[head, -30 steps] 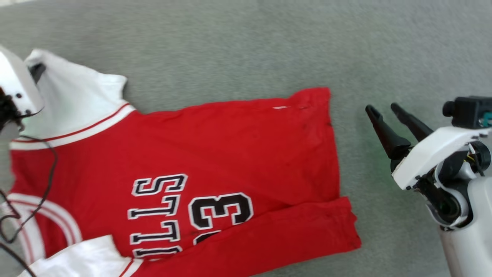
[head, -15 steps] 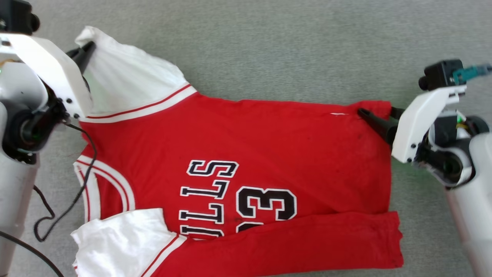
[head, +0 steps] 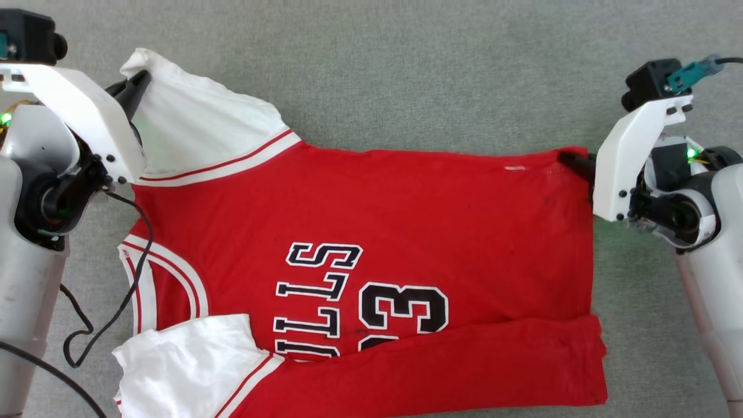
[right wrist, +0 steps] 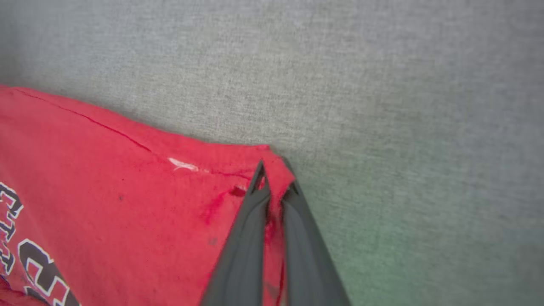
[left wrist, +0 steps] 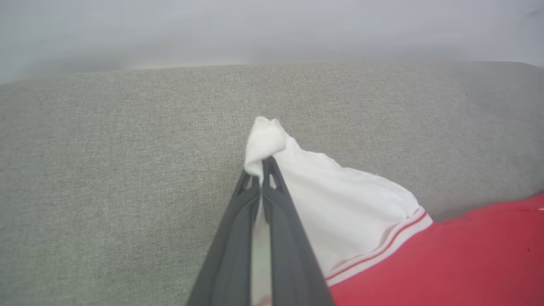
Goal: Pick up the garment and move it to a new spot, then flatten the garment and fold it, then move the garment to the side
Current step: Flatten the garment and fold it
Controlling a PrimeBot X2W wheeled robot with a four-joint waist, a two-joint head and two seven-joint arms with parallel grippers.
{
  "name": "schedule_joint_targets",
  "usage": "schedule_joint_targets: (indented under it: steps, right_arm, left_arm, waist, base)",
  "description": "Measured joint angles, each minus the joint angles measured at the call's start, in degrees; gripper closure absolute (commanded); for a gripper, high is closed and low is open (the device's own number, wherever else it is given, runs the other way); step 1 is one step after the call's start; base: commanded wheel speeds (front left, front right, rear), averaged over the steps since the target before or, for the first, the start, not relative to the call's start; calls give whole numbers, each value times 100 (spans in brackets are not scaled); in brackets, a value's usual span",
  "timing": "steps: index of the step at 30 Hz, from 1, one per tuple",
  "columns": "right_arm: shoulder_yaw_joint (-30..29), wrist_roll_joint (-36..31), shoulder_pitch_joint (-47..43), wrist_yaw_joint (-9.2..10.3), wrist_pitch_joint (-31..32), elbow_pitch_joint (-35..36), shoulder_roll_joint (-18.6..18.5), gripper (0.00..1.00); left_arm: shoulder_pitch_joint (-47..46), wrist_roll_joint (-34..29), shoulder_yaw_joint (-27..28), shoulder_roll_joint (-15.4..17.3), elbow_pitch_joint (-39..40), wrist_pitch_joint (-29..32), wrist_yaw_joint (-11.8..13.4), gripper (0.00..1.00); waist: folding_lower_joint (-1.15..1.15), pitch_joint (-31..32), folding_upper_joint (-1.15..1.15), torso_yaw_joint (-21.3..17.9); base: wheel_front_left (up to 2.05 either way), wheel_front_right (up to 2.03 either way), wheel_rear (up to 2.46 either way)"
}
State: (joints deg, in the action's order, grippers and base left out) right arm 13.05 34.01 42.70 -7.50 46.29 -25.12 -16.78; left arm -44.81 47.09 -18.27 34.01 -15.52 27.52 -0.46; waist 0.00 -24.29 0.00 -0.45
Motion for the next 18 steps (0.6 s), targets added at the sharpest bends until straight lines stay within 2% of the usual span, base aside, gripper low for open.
schedule_joint_targets:
  steps: [7,11,18]
  right_arm:
    - [-135,122,-308,1,-416,421,-40,100]
    - [-236,271,-1005,0,-573,727,-43,100]
    - [-466,269,-2221,1,-649,1281,-29,100]
  left_arm:
    - [510,240,244,-43,-213,-455,-30,100]
    - [1345,389,419,-57,110,-733,157,100]
    - [3130,661,684,-153,1014,-1028,672,100]
  waist:
    - [0,510,0,-56]
    - [0,900,0,-52]
    - [-1,1507,0,38]
  base:
    - [0,0,0]
    - [0,0,0]
    - [0,0,0]
